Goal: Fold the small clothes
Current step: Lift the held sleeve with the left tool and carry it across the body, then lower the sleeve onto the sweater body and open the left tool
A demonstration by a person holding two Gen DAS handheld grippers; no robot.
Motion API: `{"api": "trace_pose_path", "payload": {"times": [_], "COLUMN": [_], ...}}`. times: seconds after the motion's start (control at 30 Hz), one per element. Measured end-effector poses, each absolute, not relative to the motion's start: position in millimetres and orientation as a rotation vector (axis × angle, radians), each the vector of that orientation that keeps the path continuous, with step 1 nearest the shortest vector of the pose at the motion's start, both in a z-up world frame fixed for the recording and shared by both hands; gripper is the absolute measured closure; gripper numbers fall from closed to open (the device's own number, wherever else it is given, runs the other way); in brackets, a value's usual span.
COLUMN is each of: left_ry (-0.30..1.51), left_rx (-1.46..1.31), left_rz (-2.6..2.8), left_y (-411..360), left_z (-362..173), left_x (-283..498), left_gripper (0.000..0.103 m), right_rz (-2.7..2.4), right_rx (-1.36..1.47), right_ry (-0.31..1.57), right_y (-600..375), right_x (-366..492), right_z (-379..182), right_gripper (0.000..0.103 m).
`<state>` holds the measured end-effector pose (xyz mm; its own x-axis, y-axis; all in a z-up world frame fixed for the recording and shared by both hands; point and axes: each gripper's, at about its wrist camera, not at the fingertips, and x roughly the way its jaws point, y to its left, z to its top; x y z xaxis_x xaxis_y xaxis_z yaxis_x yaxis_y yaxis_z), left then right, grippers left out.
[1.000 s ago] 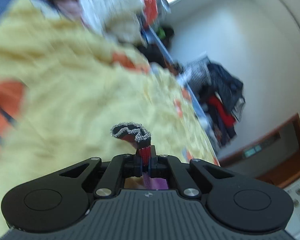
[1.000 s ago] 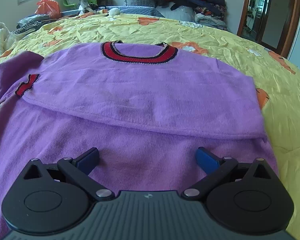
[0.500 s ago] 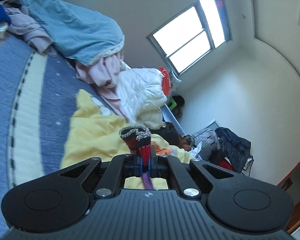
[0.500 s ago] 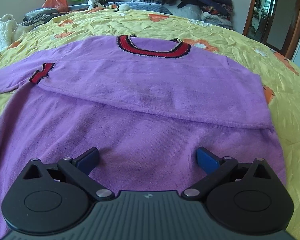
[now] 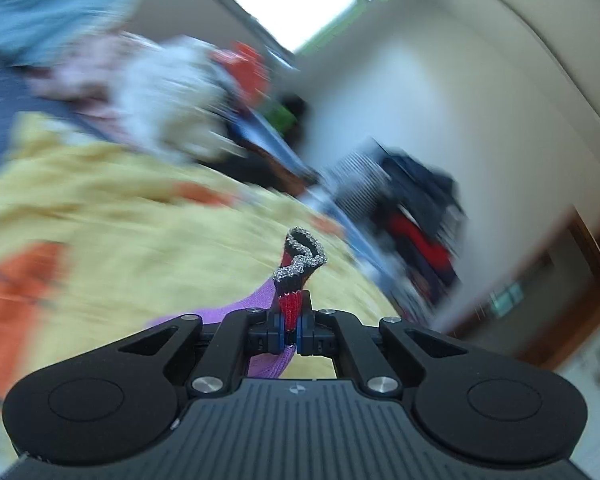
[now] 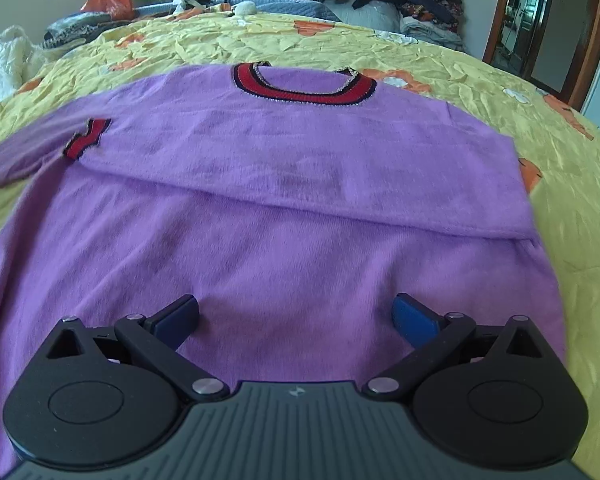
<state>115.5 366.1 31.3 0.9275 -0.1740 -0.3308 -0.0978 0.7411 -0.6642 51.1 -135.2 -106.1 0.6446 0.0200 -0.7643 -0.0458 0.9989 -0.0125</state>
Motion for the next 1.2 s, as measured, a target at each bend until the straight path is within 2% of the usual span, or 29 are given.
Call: {"api": "trace_pose_path", "payload": {"times": [0.1, 0.2, 0.4, 0.6, 1.2], "left_ry": [0.458, 0.527, 0.665, 0.777, 0.910], "left_rx": [-0.668, -0.617, -0.526, -0.477, -0.295], "left_rz": [-0.179, -0.289, -0.408, -0.434, -0.634], "left_y": [279.7, 193.0, 51.5, -12.6, -151.4], "left_z": [54.7, 56.8, 11.4, -47.3, -67.1], "left_x": [146.2, 167.3, 194.9, 209.1, 212.8], "left_gripper": [0.099, 0.099, 0.099, 0.099, 0.099], "right_rz": [0.030, 0.006, -0.011, -0.005, -0.017], "right_rx": [-0.021, -0.011, 0.061, 0.101, 0.066], "right_ry": [0.862, 0.863, 0.872, 0.859, 0.845], "right_y": [-140.7, -150.8, -178.6, -194.1, -191.1], "right_x": [38.3, 28.0, 8.5, -2.1, -12.5], "right_z": [-105.6, -106.2, -105.1, -103.9, -110.8], "right_gripper": [0.000, 0.000, 0.000, 0.000, 0.000]}}
